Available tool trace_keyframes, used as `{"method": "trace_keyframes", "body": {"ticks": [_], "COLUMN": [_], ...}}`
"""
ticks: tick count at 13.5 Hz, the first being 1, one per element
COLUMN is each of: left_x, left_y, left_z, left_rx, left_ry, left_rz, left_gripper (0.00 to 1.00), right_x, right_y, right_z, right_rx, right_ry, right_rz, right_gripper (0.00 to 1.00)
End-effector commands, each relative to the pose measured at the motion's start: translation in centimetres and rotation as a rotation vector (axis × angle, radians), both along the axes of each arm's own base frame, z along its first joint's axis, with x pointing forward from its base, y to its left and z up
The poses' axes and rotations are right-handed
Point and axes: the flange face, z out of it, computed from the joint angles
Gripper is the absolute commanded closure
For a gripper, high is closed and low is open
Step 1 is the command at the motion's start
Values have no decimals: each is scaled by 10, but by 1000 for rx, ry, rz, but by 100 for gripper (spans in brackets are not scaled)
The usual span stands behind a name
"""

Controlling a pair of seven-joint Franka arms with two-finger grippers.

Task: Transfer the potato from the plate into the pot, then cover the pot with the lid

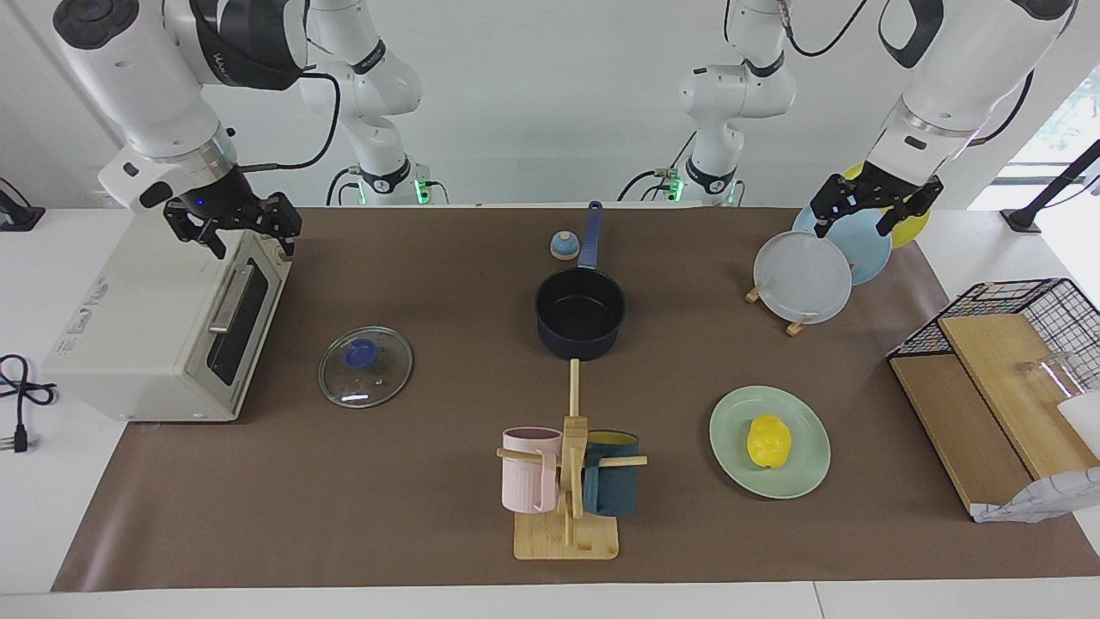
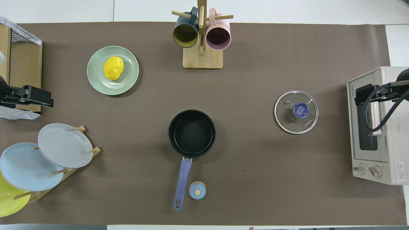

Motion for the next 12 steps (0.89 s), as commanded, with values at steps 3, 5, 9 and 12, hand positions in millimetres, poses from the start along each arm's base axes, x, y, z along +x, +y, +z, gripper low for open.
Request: {"method": "trace_keyframes", "body": {"ticks": [3, 5, 9, 12], "left_x": [-3, -3, 3, 25], "left_y": [1, 0, -2, -5], "left_z": [-1, -1, -1, -24], "left_rx": [-14, -14, -36, -44], "left_ry": [-6, -9, -54, -34], "left_rz": [-18, -21, -17, -18], "left_gripper": [0, 0, 0, 0], "right_x": [-6, -6, -6, -7], "right_y": [-2, -2, -2, -2], "right_z": [1, 1, 1, 1], "right_rx": [21, 21, 21, 21], "right_ry": [5, 5, 7, 14], "right_rz": [-17, -20, -19, -17], "right_gripper": [0, 0, 0, 0]}}
